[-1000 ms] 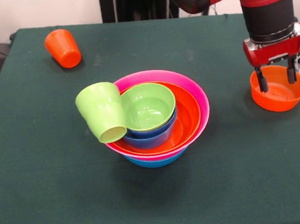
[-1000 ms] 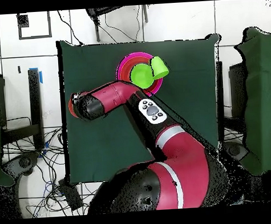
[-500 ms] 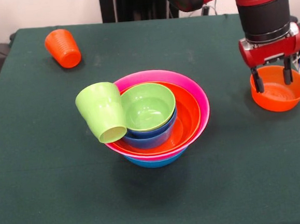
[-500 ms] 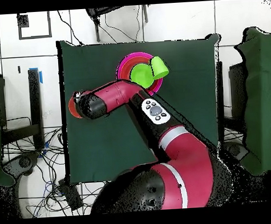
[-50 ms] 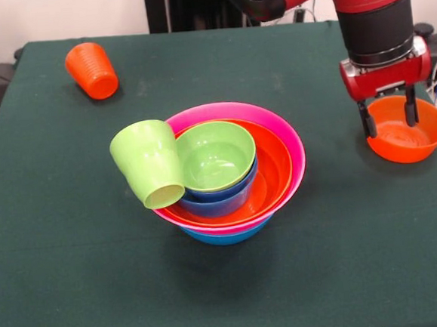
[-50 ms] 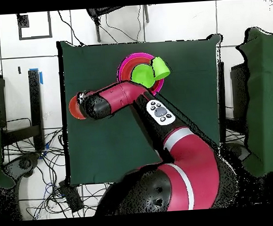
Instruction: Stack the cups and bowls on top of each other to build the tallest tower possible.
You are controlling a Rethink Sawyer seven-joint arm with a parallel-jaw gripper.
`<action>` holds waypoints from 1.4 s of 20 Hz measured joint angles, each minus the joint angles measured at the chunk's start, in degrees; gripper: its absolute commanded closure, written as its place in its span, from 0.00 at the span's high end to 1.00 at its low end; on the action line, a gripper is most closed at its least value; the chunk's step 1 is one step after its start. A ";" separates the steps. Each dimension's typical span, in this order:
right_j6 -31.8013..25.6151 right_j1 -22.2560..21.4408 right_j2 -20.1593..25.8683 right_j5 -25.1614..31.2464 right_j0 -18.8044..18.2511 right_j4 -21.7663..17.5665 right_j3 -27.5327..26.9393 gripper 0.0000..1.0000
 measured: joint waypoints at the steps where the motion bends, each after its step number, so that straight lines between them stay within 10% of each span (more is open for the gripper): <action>1: 0.00 0.00 0.00 0.00 -0.17 0.00 0.03 1.00; 28: 0.00 8.62 1.63 -0.01 -1.97 0.04 -0.34 1.00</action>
